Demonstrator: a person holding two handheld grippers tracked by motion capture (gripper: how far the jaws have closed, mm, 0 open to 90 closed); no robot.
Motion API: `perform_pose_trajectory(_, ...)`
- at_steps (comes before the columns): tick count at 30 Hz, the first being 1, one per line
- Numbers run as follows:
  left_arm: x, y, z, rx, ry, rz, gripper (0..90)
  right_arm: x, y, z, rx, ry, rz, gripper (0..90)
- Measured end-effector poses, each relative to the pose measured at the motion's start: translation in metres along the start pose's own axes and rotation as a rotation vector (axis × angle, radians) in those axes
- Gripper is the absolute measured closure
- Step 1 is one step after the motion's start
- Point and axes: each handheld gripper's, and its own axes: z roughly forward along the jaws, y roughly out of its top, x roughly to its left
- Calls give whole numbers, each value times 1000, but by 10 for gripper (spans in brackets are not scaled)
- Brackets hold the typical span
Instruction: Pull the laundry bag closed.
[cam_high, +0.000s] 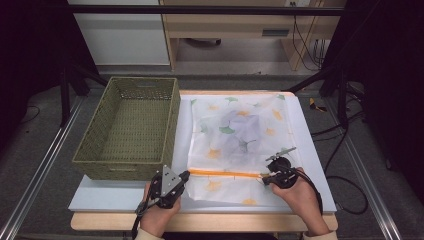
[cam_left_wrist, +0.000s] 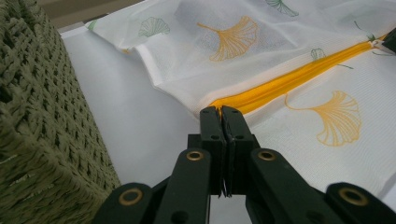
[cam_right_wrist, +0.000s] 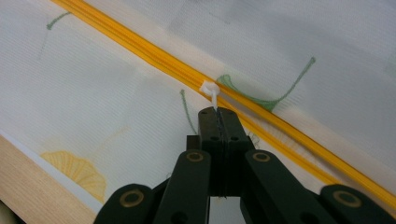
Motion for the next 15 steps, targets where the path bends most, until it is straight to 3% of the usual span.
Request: perform_pose_trajectory(15,0,0,0,1,1,-1,885,-10,-7,-4,-1,-6,27,900)
